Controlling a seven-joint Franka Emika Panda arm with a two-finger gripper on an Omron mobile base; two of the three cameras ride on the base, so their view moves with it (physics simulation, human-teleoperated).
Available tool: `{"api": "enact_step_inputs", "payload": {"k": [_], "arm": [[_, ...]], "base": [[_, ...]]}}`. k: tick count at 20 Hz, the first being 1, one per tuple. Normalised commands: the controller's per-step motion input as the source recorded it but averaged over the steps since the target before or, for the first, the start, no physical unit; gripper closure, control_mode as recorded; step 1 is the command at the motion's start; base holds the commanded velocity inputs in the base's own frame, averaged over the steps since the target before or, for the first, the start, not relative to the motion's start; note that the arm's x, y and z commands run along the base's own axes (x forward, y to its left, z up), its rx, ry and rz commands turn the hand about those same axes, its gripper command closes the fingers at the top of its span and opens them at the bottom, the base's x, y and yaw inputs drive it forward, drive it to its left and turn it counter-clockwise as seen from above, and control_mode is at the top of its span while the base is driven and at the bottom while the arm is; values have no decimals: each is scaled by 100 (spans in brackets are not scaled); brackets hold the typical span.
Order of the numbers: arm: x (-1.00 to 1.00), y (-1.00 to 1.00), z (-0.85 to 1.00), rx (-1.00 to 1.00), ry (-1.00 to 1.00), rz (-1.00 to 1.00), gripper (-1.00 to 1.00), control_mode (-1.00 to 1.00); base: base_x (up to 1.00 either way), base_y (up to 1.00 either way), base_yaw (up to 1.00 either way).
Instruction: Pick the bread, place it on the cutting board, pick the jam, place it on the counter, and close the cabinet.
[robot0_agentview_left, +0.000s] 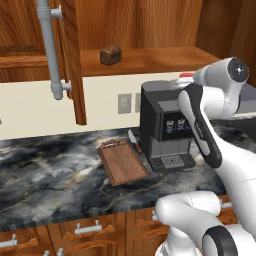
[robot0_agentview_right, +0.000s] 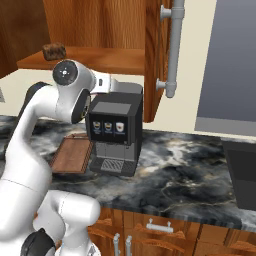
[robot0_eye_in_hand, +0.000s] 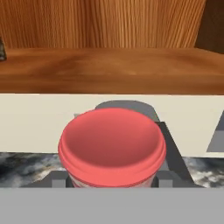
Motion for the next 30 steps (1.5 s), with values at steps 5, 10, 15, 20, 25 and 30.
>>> {"api": "enact_step_inputs", "payload": {"k": [5, 10, 15, 20, 25, 30], "arm": [[-33, -14, -44, 0, 0, 0, 100, -100], [-27, -19, -35, 0, 0, 0, 100, -100], [-23, -26, -29, 0, 0, 0, 100, -100], [-21, -31, -21, 0, 0, 0, 100, -100], [-18, -30, -18, 0, 0, 0, 100, -100], [-9, -29, -22, 0, 1, 0, 100, -100]], "base": [[0, 0, 0], [0, 0, 0], [0, 0, 0], [0, 0, 0], [0, 0, 0], [0, 0, 0]]}}
